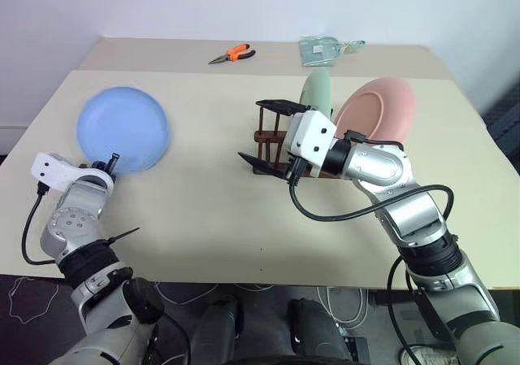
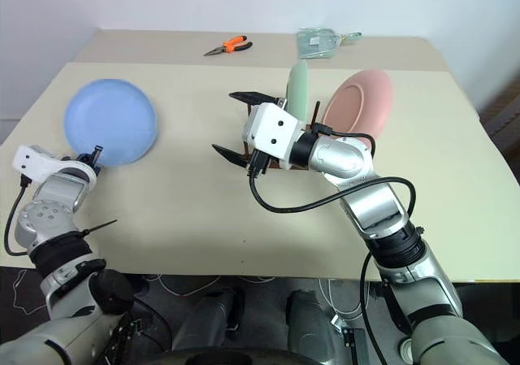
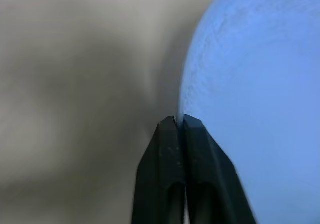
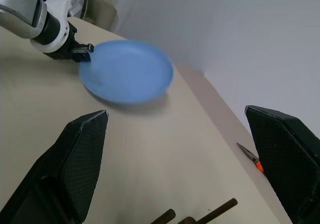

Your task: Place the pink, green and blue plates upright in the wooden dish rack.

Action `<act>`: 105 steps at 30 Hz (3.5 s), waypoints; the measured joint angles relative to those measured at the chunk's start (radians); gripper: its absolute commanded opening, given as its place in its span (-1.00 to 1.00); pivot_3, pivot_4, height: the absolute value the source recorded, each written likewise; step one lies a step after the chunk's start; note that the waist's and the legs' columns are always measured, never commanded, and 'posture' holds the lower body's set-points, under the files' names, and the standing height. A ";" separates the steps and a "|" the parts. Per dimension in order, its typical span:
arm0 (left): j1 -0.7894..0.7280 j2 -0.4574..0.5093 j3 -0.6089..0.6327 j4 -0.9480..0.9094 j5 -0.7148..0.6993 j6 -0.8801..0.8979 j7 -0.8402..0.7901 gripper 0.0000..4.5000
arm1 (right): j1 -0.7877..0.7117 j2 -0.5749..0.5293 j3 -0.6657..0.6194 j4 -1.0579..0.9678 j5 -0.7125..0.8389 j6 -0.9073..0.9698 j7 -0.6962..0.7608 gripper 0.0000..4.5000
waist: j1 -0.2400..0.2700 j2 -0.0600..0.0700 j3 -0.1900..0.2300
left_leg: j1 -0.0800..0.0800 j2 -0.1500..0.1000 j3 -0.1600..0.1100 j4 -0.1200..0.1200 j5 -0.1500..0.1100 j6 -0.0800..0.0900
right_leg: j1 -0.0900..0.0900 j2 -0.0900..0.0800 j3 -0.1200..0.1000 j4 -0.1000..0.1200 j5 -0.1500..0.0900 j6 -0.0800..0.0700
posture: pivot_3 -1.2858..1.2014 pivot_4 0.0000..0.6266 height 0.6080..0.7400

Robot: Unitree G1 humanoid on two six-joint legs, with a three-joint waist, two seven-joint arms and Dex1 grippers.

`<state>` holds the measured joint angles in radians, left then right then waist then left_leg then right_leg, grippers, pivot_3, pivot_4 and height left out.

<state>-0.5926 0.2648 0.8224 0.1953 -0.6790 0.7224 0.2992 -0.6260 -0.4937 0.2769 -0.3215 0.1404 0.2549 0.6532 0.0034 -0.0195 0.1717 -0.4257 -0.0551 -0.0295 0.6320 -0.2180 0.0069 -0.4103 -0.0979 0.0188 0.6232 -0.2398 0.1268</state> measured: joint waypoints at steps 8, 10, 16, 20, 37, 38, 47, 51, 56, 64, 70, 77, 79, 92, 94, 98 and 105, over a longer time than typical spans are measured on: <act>-0.021 -0.024 -0.320 -0.268 0.036 -0.032 -0.180 -0.98 | -0.043 -0.018 0.048 0.016 -0.132 -0.053 0.025 1.00 | 0.006 0.000 0.000 | -0.001 0.000 0.000 0.000 0.000 -0.001 | 0.000 0.000 0.000 -0.002 0.000 0.000 | 0.03 -0.52 0.96; -0.067 -0.037 -0.384 -0.342 0.010 -0.003 -0.189 -0.98 | -0.094 -0.012 0.089 0.048 -0.201 -0.108 0.026 1.00 | 0.002 0.000 0.000 | 0.000 0.000 0.000 -0.001 0.000 -0.001 | 0.000 0.000 0.000 -0.002 0.000 0.000 | 0.03 -0.52 0.96; -0.104 -0.062 -0.445 -0.453 -0.065 0.131 -0.132 -0.98 | -0.217 -0.003 0.186 0.281 -0.456 -0.280 -0.020 1.00 | -0.022 0.000 0.000 | 0.001 0.000 0.000 -0.002 0.003 -0.004 | -0.003 0.001 0.001 0.004 0.000 -0.001 | 0.03 -0.52 0.96; -0.105 -0.074 -0.444 -0.489 -0.118 0.178 -0.096 -0.98 | -0.250 0.018 0.219 0.366 -0.568 -0.359 -0.052 1.00 | -0.020 -0.001 0.001 | 0.000 0.000 0.000 -0.002 0.004 -0.007 | -0.003 0.001 0.001 0.005 0.000 -0.001 | 0.03 -0.52 0.96; -0.131 -0.102 -0.317 -0.488 -0.240 0.053 -0.051 0.70 | -0.277 0.046 0.217 0.430 -0.721 -0.426 -0.090 -1.00 | -0.019 -0.002 0.002 | 0.000 0.000 0.000 -0.002 0.007 -0.011 | -0.003 0.002 0.001 0.005 0.000 -0.001 | 0.03 -0.52 0.96; -0.133 -0.083 -0.301 -0.480 -0.226 0.015 -0.056 0.70 | -0.277 0.046 0.217 0.429 -0.726 -0.426 -0.091 -1.00 | -0.021 -0.002 0.002 | 0.001 0.000 0.000 -0.002 0.007 -0.011 | -0.003 0.002 0.001 0.006 0.000 -0.001 | 0.03 -0.52 0.96; 0.189 0.234 -0.371 -0.304 0.227 -0.333 -0.270 0.70 | -0.204 0.108 0.020 0.320 -0.441 -0.414 -0.091 -1.00 | -0.014 -0.003 0.002 | 0.000 0.001 -0.001 -0.004 0.004 -0.006 | -0.003 0.002 0.001 0.005 0.000 -0.001 | 0.03 -0.52 0.96; 0.352 0.218 -0.565 -0.306 0.356 -0.428 -0.402 0.70 | -0.157 0.243 -0.099 0.129 -0.061 -0.196 -0.046 -1.00 | -0.014 -0.002 0.002 | 0.000 0.000 -0.002 -0.004 0.003 -0.005 | -0.003 0.000 0.001 0.005 0.000 -0.001 | 0.03 -0.52 0.96; 0.494 0.138 -0.748 -0.314 0.439 -0.572 -0.538 0.70 | -0.053 0.398 -0.225 -0.104 0.418 0.181 -0.162 -1.00 | -0.020 -0.002 0.001 | 0.000 0.002 -0.002 -0.006 0.001 -0.008 | -0.006 -0.003 0.002 0.006 -0.002 -0.006 | 0.03 -0.52 0.96; 0.530 0.088 -0.848 -0.318 0.474 -0.652 -0.655 0.70 | 0.071 0.519 -0.302 -0.135 0.711 0.417 -0.418 -1.00 | -0.021 0.000 0.001 | -0.001 0.003 0.000 -0.008 0.003 -0.006 | -0.011 -0.003 0.003 0.007 -0.002 -0.010 | 0.03 -0.52 0.96; 0.545 0.088 -0.864 -0.332 0.482 -0.661 -0.710 0.70 | 0.070 0.534 -0.327 -0.094 0.788 0.456 -0.507 -1.00 | -0.020 0.000 0.001 | -0.001 0.003 0.001 -0.008 0.003 -0.005 | -0.012 -0.003 0.003 0.007 -0.002 -0.009 | 0.03 -0.52 0.96; 0.554 0.085 -0.883 -0.358 0.494 -0.661 -0.737 0.72 | 0.010 0.567 -0.395 0.061 0.826 0.466 -0.631 -0.86 | -0.021 0.000 0.001 | -0.001 0.003 0.001 -0.008 0.003 -0.005 | -0.012 -0.002 0.003 0.007 -0.001 -0.009 | 0.03 -0.52 0.96; 0.555 0.082 -0.885 -0.359 0.496 -0.661 -0.740 0.73 | -0.020 0.569 -0.411 0.110 0.826 0.466 -0.654 -0.60 | -0.021 0.001 0.002 | -0.001 0.003 0.001 -0.008 0.003 -0.005 | -0.012 -0.002 0.003 0.007 -0.001 -0.007 | 0.03 -0.52 0.96; 0.561 0.067 -0.890 -0.367 0.515 -0.661 -0.753 0.73 | -0.111 0.404 -0.270 0.120 0.579 0.419 -0.551 0.94 | -0.021 0.002 0.002 | -0.002 0.003 0.002 -0.007 0.003 -0.005 | -0.012 0.000 0.003 0.007 0.000 -0.007 | 0.03 -0.52 0.96; 0.561 0.066 -0.890 -0.367 0.516 -0.660 -0.754 0.73 | -0.149 0.365 -0.249 0.112 0.525 0.404 -0.525 0.94 | -0.021 0.002 0.002 | -0.002 0.003 0.002 -0.007 0.003 -0.005 | -0.012 0.000 0.003 0.007 0.000 -0.007 | 0.03 -0.52 0.96; 0.561 0.062 -0.891 -0.367 0.516 -0.660 -0.759 0.73 | -0.190 0.357 -0.245 0.102 0.471 0.384 -0.499 0.94 | -0.020 0.002 0.002 | -0.002 0.003 0.002 -0.007 0.003 -0.005 | -0.011 0.000 0.003 0.007 0.000 -0.007 | 0.03 -0.52 0.96; 0.557 0.057 -0.910 -0.367 0.529 -0.660 -0.761 0.73 | -0.223 0.167 -0.236 0.109 0.280 0.235 -0.393 0.94 | -0.014 0.002 0.002 | -0.002 0.002 0.002 -0.006 0.003 -0.005 | -0.011 -0.001 0.002 0.005 -0.001 -0.007 | 0.03 -0.52 0.96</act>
<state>-0.0357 0.3217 -0.0878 -0.1713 -0.1499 0.0625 -0.4616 -0.8493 -0.3272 0.0410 -0.2128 0.4207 0.4904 0.2604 -0.0103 -0.0175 0.1740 -0.4282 -0.0532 -0.0279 0.6256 -0.2147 0.0022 -0.4209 -0.0985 0.0210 0.6285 -0.2405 0.1195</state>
